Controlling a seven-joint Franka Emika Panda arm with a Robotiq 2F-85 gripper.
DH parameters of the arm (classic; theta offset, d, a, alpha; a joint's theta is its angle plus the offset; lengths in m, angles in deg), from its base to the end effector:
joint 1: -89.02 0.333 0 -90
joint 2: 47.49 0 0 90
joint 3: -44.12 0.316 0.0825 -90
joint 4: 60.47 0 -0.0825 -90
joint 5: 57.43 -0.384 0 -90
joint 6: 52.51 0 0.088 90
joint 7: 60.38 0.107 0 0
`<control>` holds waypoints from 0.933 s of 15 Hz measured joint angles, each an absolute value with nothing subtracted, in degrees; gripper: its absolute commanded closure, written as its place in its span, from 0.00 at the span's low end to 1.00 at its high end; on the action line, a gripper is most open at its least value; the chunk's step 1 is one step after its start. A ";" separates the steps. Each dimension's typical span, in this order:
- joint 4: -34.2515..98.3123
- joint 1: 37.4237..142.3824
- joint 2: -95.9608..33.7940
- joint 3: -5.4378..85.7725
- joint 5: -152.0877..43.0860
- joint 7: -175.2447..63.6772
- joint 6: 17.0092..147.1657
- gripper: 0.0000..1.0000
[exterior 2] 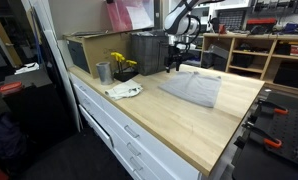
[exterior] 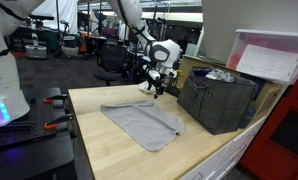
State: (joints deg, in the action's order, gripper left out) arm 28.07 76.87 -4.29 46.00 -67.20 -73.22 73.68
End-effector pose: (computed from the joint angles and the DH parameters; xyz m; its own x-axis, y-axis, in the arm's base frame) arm 0.6849 -0.1214 0.1985 0.9955 -0.0644 -0.0694 -0.0753 -0.9828 -0.1684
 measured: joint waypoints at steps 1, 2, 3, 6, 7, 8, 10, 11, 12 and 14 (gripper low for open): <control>26.68 76.90 -3.12 46.61 -67.18 -74.62 73.60 0.00; 25.23 76.94 -1.87 47.12 -67.15 -76.02 73.41 0.00; 23.74 76.93 -0.55 47.57 -67.15 -77.34 73.06 0.00; 19.39 76.92 3.40 48.41 -67.14 -80.54 71.41 0.00; 18.17 76.91 4.60 48.59 -67.13 -81.37 70.70 0.00; 17.17 76.89 5.65 48.78 -67.13 -81.81 70.01 0.00; 15.86 76.86 7.18 49.08 -67.13 -82.62 68.97 0.00; 15.44 76.83 7.75 49.25 -67.13 -82.78 68.49 0.00; 15.14 76.78 8.20 49.43 -67.13 -82.83 67.98 0.00; 14.71 76.75 8.88 49.67 -67.13 -82.87 67.12 0.00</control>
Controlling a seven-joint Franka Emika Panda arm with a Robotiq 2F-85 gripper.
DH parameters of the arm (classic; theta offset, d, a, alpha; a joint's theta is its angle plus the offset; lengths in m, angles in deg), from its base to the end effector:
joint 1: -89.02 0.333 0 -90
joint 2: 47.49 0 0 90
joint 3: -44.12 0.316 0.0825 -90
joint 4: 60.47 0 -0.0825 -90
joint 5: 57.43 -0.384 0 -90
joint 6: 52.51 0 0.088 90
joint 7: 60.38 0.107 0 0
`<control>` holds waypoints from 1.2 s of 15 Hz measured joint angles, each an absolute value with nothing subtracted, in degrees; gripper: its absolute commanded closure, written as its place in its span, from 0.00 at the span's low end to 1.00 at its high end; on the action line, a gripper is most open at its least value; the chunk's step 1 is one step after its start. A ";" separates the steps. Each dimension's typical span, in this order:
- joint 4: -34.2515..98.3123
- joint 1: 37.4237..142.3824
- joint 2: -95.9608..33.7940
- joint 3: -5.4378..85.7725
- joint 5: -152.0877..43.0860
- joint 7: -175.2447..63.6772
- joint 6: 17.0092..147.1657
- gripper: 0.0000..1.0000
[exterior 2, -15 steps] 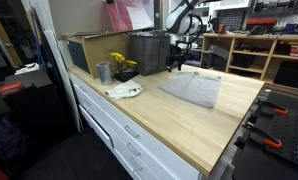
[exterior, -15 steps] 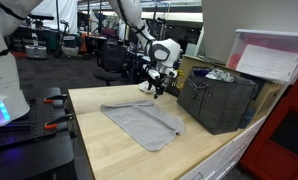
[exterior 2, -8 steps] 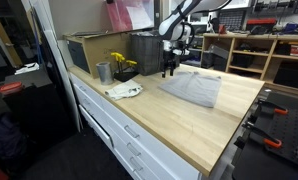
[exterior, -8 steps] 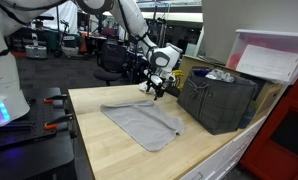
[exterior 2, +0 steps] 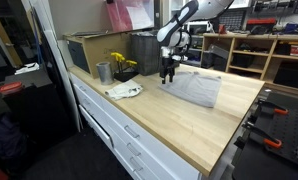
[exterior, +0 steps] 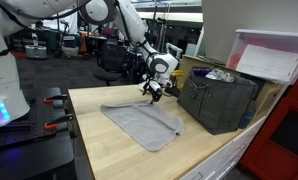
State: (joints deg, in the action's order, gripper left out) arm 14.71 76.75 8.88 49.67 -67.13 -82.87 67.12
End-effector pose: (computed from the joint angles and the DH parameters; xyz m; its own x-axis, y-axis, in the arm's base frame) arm 0.7106 -0.0896 0.1269 0.9803 0.1563 -0.1208 0.1187 -0.9549 -0.2722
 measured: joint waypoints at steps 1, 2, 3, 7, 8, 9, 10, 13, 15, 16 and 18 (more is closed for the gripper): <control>14.42 76.75 9.20 49.72 -67.13 -82.91 66.72 0.00; 14.07 76.76 9.53 49.73 -67.13 -82.95 66.37 0.00; 13.66 76.77 9.85 49.73 -67.05 -82.98 66.07 0.00; 11.18 76.79 11.46 49.73 -66.67 -83.95 64.54 0.00; 10.45 76.79 11.95 49.72 -66.54 -83.95 64.32 0.00; 9.60 76.78 12.49 49.71 -66.43 -83.95 64.14 0.00; 8.69 76.78 13.02 49.70 -66.37 -83.95 64.01 0.00; 5.64 76.84 14.39 49.70 -65.73 -84.00 63.28 0.00; 3.54 77.08 15.21 49.70 -64.79 -84.05 62.53 0.09; 2.59 77.29 15.62 49.70 -64.50 -84.18 62.05 0.20; 0.96 77.77 16.45 49.73 -64.45 -84.99 60.82 0.44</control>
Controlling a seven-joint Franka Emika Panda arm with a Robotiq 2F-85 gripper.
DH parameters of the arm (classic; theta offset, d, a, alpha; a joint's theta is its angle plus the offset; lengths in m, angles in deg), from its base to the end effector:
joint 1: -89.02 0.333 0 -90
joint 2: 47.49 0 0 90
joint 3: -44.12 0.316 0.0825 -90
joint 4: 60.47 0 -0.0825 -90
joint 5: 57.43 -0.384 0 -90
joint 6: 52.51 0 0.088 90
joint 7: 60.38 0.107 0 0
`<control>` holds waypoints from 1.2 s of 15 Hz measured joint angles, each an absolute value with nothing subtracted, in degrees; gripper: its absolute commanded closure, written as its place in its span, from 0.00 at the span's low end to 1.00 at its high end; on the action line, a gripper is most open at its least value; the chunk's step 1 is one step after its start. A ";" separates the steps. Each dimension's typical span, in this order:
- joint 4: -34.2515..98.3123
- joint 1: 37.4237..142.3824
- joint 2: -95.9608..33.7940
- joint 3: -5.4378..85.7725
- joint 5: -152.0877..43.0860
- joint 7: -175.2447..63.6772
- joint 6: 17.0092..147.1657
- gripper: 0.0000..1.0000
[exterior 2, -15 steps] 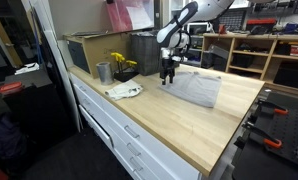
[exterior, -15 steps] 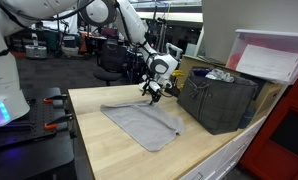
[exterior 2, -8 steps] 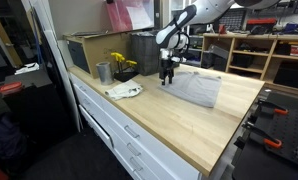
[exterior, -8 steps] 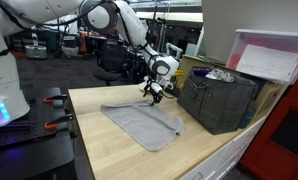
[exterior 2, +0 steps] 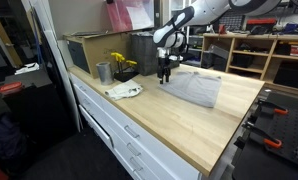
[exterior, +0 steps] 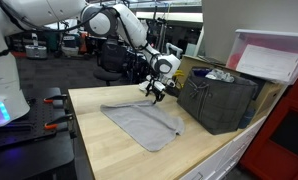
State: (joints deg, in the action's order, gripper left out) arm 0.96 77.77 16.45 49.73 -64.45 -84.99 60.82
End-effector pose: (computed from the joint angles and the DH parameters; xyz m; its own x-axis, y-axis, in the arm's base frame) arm 0.7407 -0.0878 0.1230 0.9647 0.2365 -0.1156 0.2007 -0.9450 -0.2582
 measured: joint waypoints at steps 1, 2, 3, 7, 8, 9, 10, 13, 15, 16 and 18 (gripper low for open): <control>0.35 78.02 16.88 49.76 -64.45 -85.29 60.21 0.51; -0.11 78.27 17.33 49.81 -64.45 -85.90 59.62 0.57; -0.60 78.50 17.81 49.89 -64.45 -86.24 59.07 0.66; -2.71 78.97 19.22 49.91 -64.03 -87.30 57.89 0.97; -3.16 78.96 19.47 49.91 -63.96 -87.38 57.73 0.99; -3.57 78.92 19.70 49.91 -63.85 -87.42 57.69 1.00; -3.88 78.87 19.86 49.91 -63.74 -87.45 57.68 1.00; -4.70 78.73 19.87 49.91 -63.59 -87.51 57.68 1.00; -5.36 78.71 19.75 49.91 -63.59 -87.83 57.70 0.80; -5.54 78.71 19.57 49.90 -63.54 -88.16 57.81 0.73; -5.77 78.81 19.13 49.68 -62.61 -88.24 57.85 0.59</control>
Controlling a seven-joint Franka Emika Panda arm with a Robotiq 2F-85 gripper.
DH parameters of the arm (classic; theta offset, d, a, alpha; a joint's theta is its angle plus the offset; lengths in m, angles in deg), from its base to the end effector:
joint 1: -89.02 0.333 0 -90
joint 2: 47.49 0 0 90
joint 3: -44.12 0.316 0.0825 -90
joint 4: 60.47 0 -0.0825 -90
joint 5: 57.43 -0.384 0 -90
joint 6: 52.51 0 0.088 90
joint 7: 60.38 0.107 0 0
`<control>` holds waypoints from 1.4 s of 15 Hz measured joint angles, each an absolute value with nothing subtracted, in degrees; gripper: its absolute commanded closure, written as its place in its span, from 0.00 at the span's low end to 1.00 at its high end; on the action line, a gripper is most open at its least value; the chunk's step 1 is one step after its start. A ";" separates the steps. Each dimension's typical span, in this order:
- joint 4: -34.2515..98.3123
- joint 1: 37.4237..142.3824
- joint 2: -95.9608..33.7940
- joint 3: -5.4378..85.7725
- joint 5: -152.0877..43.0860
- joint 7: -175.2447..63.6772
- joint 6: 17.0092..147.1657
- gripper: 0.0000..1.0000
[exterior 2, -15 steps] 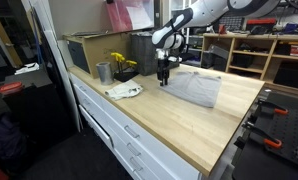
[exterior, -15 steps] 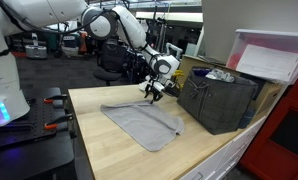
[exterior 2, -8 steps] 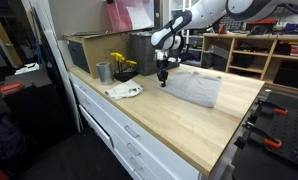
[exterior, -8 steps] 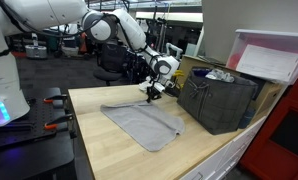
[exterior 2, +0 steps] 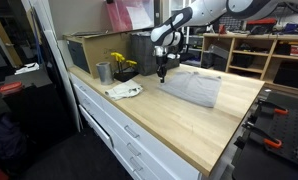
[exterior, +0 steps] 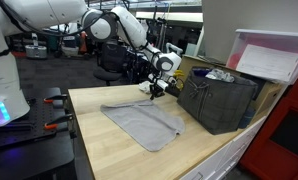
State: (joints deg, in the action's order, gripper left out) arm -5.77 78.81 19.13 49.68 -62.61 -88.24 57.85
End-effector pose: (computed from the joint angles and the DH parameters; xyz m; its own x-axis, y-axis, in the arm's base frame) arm 0.7562 -0.0820 0.1347 0.9431 0.3195 -0.0921 0.2911 -0.9272 -0.2359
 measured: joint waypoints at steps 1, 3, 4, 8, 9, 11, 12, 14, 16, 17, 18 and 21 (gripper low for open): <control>-5.86 78.88 19.05 49.52 -61.85 -88.30 57.85 0.50; -5.86 79.08 19.16 49.15 -59.86 -88.34 57.77 0.35; -5.85 79.16 19.36 48.98 -59.15 -88.37 57.75 0.28; -5.83 79.23 20.67 48.74 -57.03 -88.39 57.74 0.52; -5.83 79.23 21.01 48.74 -56.64 -88.40 57.74 0.53; -5.96 79.23 21.20 48.73 -56.39 -88.39 57.75 0.68; -6.06 79.22 21.20 48.73 -56.39 -88.39 57.74 0.76; -6.23 79.23 21.18 48.73 -56.39 -88.39 57.74 0.42; -6.28 79.22 21.05 48.75 -56.39 -88.37 57.69 0.40; -6.27 79.24 21.05 48.75 -56.39 -88.34 57.69 0.34; -6.28 79.26 21.05 48.76 -56.39 -88.31 57.69 0.26; -6.27 79.34 20.91 48.76 -56.39 -88.16 57.69 0.04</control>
State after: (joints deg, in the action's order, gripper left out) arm -6.27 79.34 20.91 48.76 -56.39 -88.16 57.69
